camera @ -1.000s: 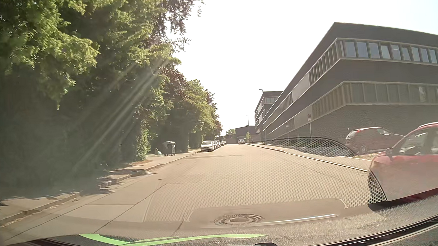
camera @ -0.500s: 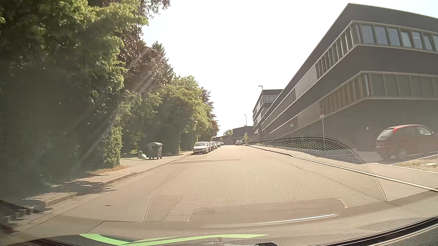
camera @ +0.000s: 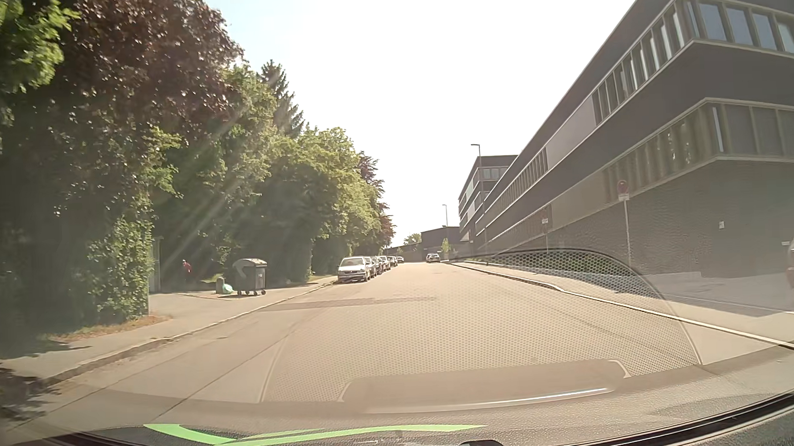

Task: Follow the waypoints while adhering to traffic rules and regulations

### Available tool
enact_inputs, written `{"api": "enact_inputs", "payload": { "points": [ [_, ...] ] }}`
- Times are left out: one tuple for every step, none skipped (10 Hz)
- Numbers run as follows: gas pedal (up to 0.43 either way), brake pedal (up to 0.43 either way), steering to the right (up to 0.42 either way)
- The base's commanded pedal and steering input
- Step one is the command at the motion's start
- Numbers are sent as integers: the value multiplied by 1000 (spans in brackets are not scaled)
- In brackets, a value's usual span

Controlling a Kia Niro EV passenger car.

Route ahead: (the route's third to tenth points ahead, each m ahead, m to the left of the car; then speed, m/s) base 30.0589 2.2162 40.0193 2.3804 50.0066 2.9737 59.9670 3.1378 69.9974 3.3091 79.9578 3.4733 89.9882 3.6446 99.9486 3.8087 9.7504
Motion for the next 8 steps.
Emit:
{"api": "enact_inputs", "payload": {
  "points": [
    [209, 0, -1],
    [209, 0, -1],
    [209, 0, -1],
    [209, 0, -1],
    [209, 0, -1],
    [209, 0, -2],
    [209, 0, -2],
    [209, 0, -2]
  ]
}}
